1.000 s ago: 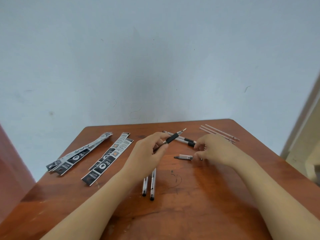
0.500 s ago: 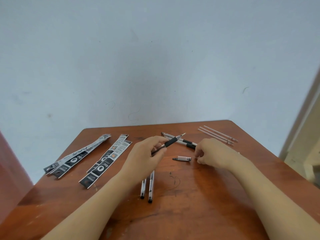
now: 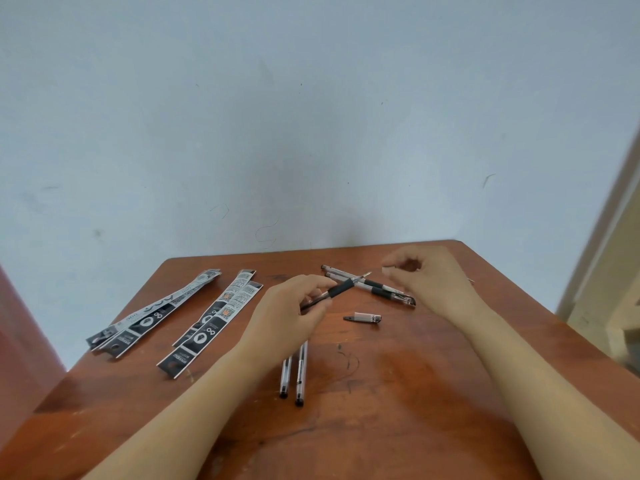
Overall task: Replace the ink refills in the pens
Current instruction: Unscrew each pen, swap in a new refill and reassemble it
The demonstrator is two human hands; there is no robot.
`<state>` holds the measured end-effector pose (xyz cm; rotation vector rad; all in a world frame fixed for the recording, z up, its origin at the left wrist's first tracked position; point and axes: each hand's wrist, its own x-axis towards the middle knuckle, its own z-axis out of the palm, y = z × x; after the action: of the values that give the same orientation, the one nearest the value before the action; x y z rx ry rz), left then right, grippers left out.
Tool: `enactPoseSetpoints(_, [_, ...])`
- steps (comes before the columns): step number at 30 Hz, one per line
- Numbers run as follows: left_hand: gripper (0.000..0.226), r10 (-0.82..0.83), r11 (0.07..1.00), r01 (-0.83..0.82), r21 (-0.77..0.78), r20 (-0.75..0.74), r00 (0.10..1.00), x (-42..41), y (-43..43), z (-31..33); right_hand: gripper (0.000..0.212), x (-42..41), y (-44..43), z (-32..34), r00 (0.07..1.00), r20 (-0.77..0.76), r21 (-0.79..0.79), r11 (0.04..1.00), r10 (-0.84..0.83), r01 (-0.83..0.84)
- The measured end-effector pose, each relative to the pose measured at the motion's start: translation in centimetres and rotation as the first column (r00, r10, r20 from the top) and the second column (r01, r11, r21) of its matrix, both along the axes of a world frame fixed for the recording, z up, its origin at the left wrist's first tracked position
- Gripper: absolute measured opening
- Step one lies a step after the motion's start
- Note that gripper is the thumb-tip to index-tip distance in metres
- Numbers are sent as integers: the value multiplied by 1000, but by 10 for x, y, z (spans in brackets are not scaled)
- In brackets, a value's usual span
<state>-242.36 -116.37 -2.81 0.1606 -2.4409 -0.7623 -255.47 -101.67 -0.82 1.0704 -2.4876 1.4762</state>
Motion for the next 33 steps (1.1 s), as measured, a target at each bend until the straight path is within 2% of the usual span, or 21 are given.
enactPoseSetpoints(2, [27,7,1000,-7,-5,0,1000,0,0,0,16,4,3,5,992,110,-219,975,68,-43])
enactPoseSetpoints(4, [27,11,1000,-11,-4,0,1000,0,0,0,19,6,4,7,981,153,-316,947,120,-67])
enactPoseSetpoints(6, [27,10,1000,-10,4,-2,1000,1,0,0,24,7,4,9,969,178,-348,932,172,-101])
enactPoseSetpoints(18, [27,-6,1000,6,10,-4,1000,2,-1,1,21,12,4,6,950,177,-174,958,259,-228])
enactPoseSetpoints(28, [27,-55,998,55,-18,-17,998,1,-2,-2,24,16,0,3,921,220,-148,944,322,-295])
enactPoseSetpoints(33, [31,-76,996,75,-45,-31,997,1,-3,-4,23,15,1,2,923,194,-97,942,333,-320])
